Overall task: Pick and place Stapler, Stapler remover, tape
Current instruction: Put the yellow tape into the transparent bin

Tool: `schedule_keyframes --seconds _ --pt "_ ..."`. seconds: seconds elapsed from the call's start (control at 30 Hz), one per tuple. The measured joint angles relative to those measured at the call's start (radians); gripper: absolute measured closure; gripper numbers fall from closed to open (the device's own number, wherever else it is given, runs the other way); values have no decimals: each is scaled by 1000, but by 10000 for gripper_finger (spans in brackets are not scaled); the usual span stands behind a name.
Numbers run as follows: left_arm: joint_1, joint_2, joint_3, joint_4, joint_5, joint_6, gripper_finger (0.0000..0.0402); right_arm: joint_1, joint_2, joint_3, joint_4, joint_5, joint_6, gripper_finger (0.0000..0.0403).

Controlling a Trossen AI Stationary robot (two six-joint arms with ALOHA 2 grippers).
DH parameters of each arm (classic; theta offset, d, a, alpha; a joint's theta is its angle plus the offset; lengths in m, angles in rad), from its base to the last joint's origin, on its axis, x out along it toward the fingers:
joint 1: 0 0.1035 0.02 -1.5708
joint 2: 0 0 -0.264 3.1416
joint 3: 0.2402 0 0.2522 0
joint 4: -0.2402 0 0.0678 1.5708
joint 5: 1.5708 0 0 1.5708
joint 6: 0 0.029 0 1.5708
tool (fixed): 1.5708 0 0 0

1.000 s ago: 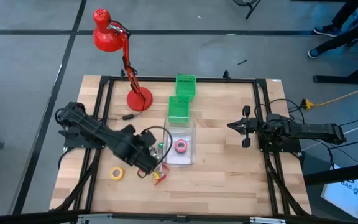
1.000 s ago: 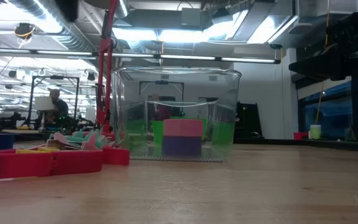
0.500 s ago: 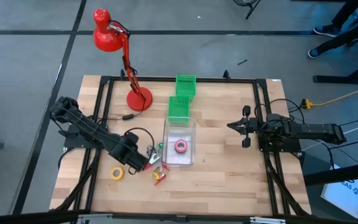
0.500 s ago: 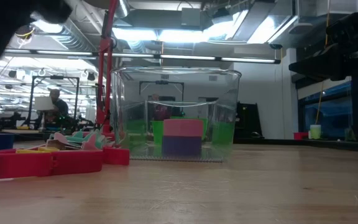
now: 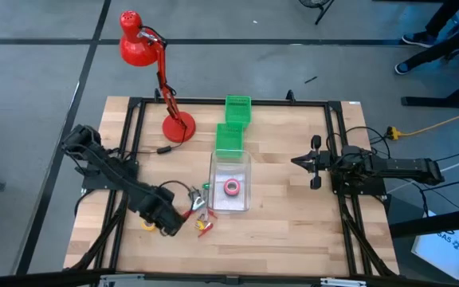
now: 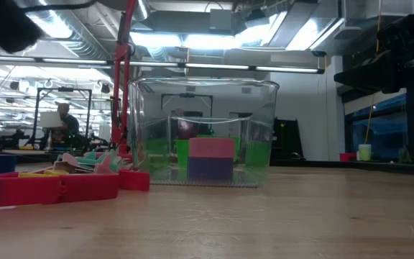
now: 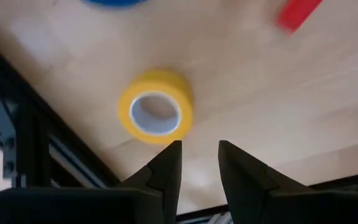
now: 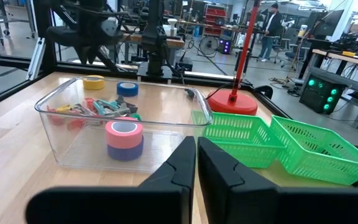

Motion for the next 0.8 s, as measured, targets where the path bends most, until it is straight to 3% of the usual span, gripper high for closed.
schedule_keyframes --seconds 0.23,0.6,0.8 --pt "-94 4 -50 140 -3 -76 289 0 0 0 0 0 0 382" --pt "-118 5 -143 215 -13 -120 208 0 0 0 0 0 0 382" --pt "-117 5 -196 242 -10 -106 210 0 0 0 0 0 0 382"
